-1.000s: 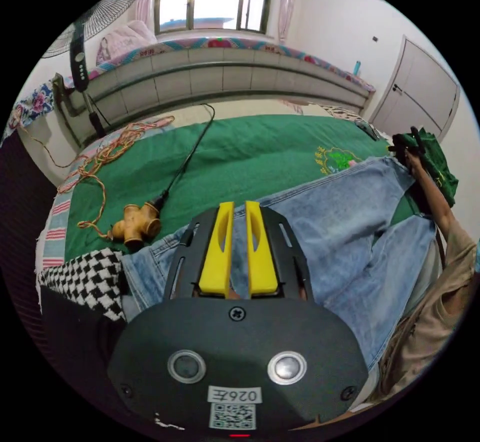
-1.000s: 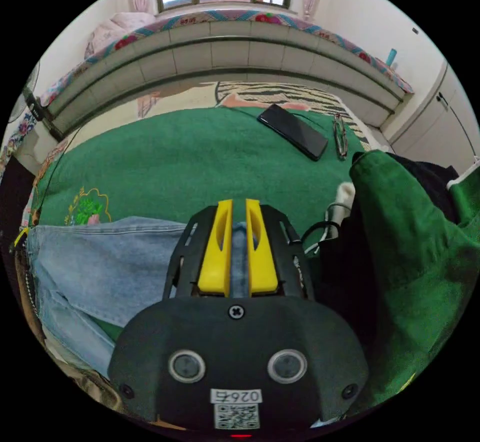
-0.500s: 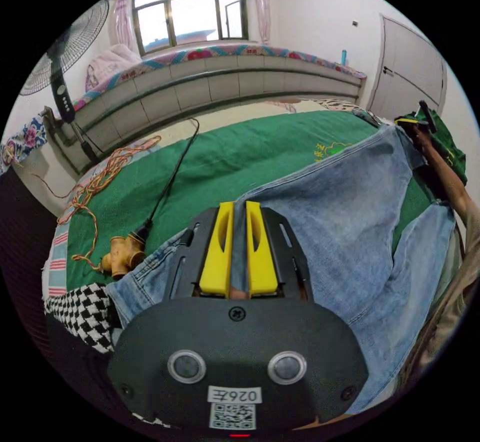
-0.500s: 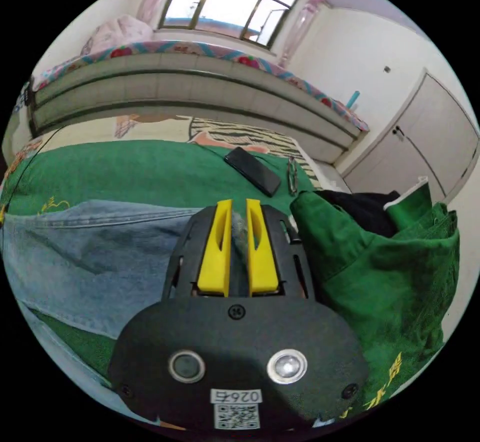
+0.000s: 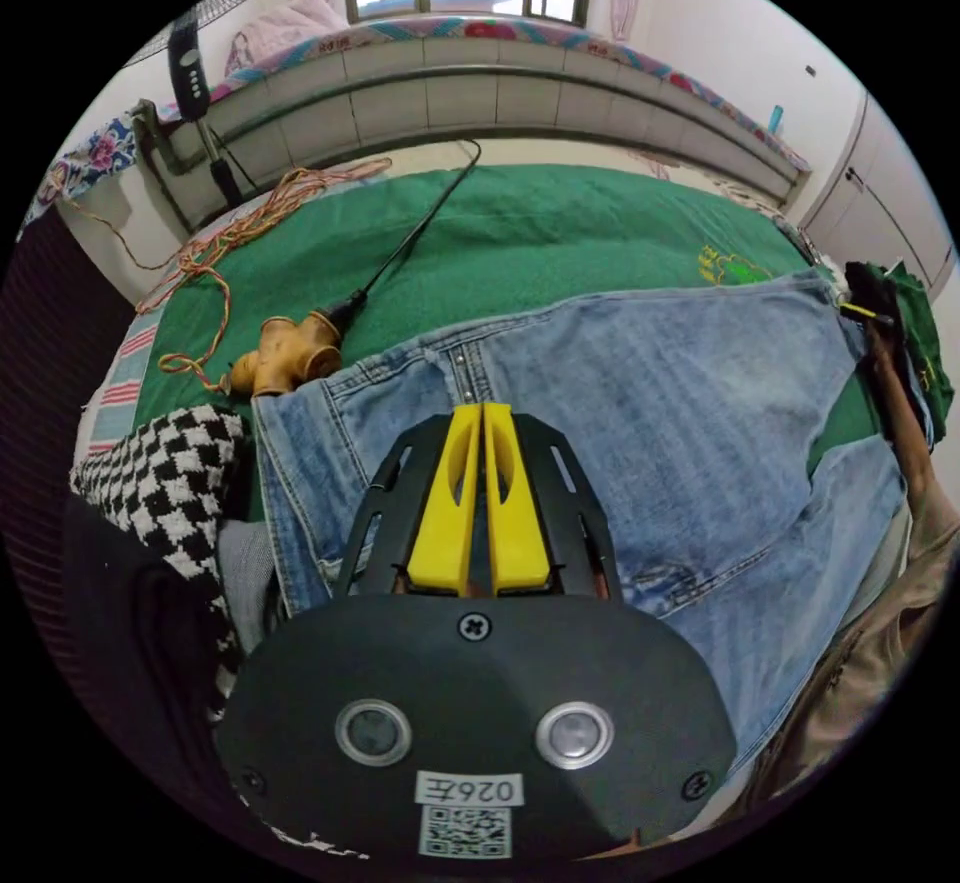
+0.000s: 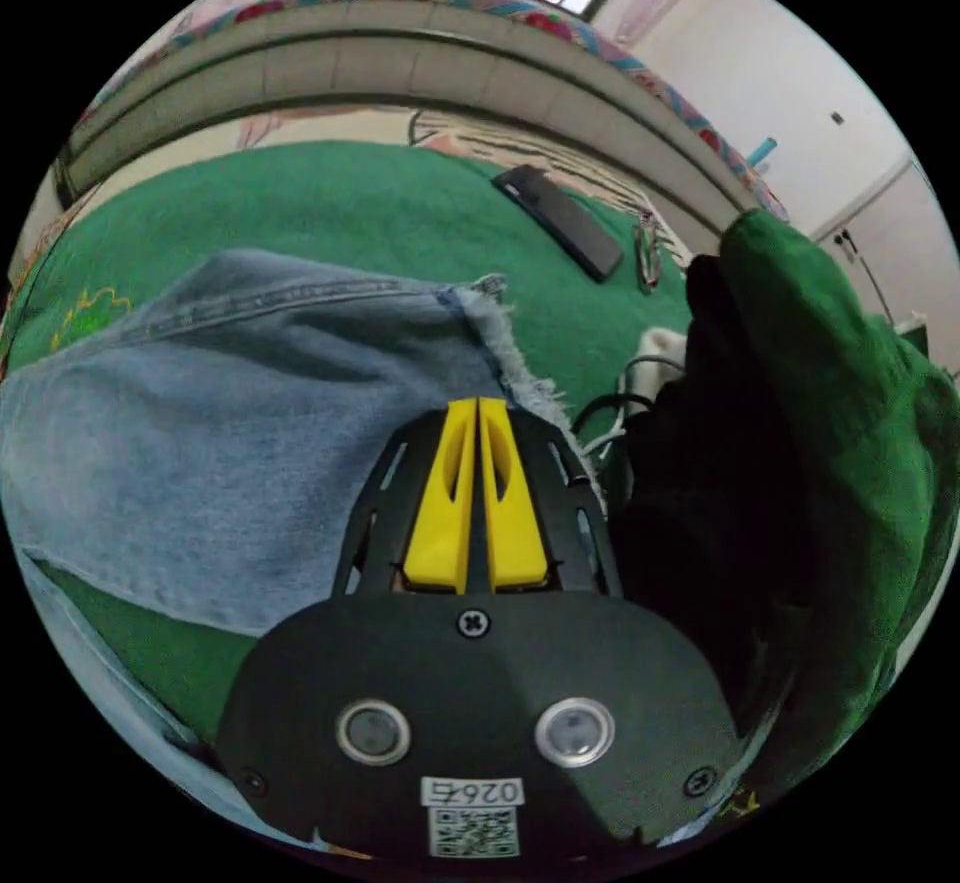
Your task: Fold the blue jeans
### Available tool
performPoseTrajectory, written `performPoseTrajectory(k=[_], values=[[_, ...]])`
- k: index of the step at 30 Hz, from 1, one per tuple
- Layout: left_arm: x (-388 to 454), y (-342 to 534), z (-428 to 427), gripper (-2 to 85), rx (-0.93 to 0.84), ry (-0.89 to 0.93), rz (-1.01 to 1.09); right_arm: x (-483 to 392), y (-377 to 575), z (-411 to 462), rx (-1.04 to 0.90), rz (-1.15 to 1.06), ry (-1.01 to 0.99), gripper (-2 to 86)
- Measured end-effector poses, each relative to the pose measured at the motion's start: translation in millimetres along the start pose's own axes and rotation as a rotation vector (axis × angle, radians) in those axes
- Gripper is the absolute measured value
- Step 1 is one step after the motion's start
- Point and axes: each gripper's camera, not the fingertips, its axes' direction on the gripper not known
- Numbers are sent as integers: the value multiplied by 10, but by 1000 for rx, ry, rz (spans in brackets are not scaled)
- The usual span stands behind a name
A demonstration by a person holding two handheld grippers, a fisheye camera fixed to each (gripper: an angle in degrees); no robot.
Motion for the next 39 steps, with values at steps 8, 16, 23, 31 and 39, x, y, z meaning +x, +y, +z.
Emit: performPoseTrajectory(k=[8, 16, 23, 31, 39], values=[[256, -51, 40, -8, 63, 32, 49, 251, -96, -332, 118, 101, -294, 147], [326, 342, -104, -8, 132, -27, 91, 29, 494, -817, 152, 33, -145, 1], [-64, 663, -586, -9, 257, 47, -70, 265, 1039, -1252, 216, 183, 37, 63], [-418, 1189, -817, -10, 13, -110, -17, -350, 1937, -1140, 15, -208, 90, -8], [-872, 2593, -1856, -10, 367, 25, -177, 89, 3171, -3019, 351, -20, 102, -9]])
